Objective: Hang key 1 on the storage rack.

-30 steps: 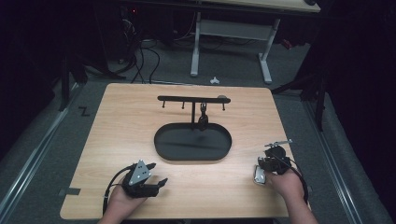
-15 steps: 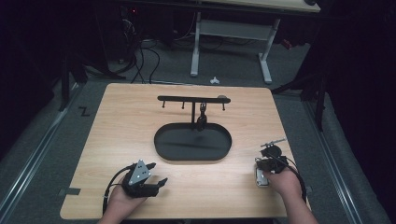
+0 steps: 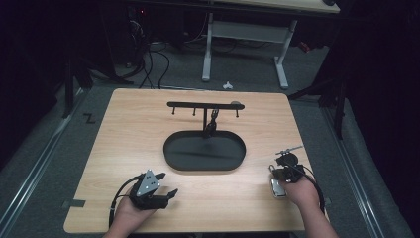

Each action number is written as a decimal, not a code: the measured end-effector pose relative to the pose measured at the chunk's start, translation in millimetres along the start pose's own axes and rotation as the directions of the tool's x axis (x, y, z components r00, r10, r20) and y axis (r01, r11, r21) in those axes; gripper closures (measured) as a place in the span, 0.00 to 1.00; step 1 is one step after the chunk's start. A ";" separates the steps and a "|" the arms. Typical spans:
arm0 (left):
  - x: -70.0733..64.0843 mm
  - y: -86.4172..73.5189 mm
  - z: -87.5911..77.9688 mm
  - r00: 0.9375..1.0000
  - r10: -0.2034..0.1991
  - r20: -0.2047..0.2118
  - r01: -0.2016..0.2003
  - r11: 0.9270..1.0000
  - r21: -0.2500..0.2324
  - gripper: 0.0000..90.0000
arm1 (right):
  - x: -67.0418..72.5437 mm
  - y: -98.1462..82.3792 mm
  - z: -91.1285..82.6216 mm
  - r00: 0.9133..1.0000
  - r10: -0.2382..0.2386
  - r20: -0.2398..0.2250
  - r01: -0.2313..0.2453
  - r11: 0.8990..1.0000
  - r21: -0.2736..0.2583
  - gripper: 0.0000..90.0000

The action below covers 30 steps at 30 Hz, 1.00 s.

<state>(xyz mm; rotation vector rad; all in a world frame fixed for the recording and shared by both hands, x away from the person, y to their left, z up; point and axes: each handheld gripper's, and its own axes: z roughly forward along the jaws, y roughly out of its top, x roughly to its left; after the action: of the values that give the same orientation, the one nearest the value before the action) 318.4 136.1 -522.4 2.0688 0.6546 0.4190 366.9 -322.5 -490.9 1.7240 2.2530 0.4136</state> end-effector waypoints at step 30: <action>-0.3 2.0 -1.5 1.000 -0.010 0.012 0.010 1.000 -0.010 0.33 | 6.3 -0.2 3.3 0.999 -0.050 -0.007 0.050 0.998 0.023 0.93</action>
<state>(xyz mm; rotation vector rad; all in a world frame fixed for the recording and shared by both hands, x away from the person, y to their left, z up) 317.9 136.0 -519.9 2.0557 0.6547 0.4034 366.4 -316.2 -494.3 1.6754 2.3091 0.3834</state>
